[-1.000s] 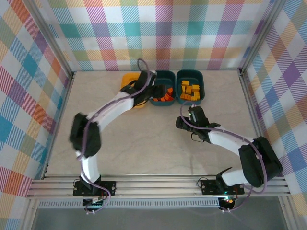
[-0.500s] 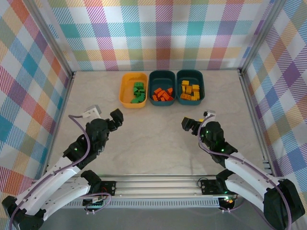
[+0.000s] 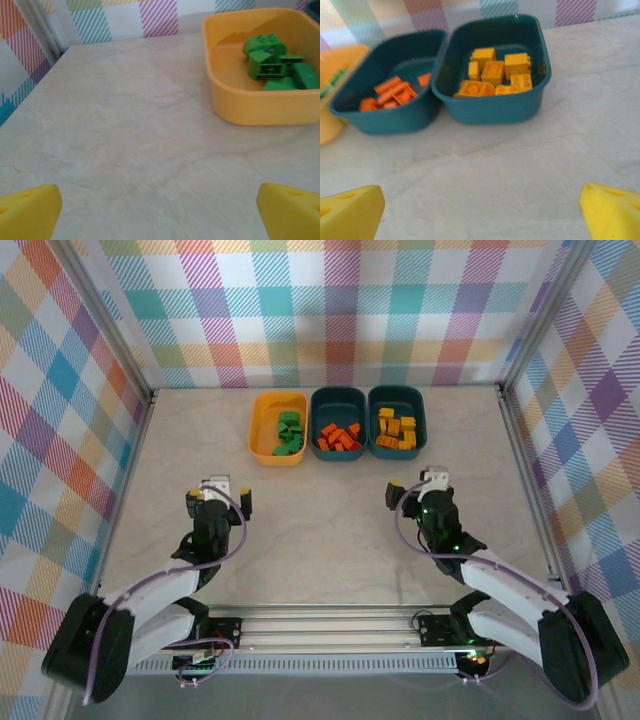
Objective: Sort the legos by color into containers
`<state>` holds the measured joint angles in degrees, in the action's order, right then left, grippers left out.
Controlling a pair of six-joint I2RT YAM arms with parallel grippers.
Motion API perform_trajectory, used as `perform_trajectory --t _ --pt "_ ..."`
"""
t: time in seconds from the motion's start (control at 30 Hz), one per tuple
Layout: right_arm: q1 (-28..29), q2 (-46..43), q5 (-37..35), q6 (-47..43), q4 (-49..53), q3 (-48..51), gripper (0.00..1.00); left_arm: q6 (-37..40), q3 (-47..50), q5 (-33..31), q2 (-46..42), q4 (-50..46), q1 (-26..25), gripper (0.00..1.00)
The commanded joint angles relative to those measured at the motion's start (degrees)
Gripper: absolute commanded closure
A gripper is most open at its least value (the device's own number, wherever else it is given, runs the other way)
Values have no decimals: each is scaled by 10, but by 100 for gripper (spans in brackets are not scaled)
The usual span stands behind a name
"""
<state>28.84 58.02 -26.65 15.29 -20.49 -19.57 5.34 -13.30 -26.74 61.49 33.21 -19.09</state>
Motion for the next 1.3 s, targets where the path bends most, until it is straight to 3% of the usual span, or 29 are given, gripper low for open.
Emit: perform_trajectory --t 0.0,0.03,0.13,0.23,0.27,0.3,0.37,0.53,0.67,0.7,0.73,0.83,0.9,0.93,1.1,1.17,1.23,1.27 --pt "-2 1 -21 -49 -1 -22 0 -4 13 100 88 168 69 0" --pt "-3 -6 -22 -49 -6 -15 0 -18 11 110 126 209 84 0" --pt "-4 -51 -30 -55 -17 11 0 -12 -15 126 180 212 98 0" --pt "-6 -97 -22 -115 -69 52 0 -15 -36 139 288 285 112 0" --pt "-8 -104 -25 -123 -79 59 0 -15 -53 134 295 266 113 0" --pt "-13 -106 -29 -130 -88 64 0 -25 -82 142 269 156 115 0" --pt "-23 -98 -40 -131 -101 64 0 -37 -107 207 283 136 148 0" --pt "-54 -4 -33 -193 -202 56 0 -37 -108 214 281 129 151 0" --pt "-97 163 -17 -205 -279 30 0 -36 -108 213 282 130 150 0" --pt "-100 206 -37 -214 -329 24 0 -36 -108 213 282 130 150 0" --pt "-90 226 -80 -232 -307 1 0 -36 -108 212 282 130 150 0" --pt "-100 256 19 -287 -305 -13 0 -34 -108 211 282 129 150 0" --pt "-108 290 26 -305 -402 9 0 -35 -108 211 282 129 150 0" --pt "-111 285 12 -292 -401 13 0 -35 -109 211 282 129 149 0" --pt "-215 274 142 -181 -421 49 0 -35 -109 210 282 129 148 0" --pt "-246 314 132 -146 -445 27 0 -34 -109 209 282 129 148 0" --pt "-260 303 170 -131 -282 -35 0 -34 -109 209 282 129 149 0" --pt "-274 306 199 -128 -317 -23 0 -34 -109 210 282 129 149 0"
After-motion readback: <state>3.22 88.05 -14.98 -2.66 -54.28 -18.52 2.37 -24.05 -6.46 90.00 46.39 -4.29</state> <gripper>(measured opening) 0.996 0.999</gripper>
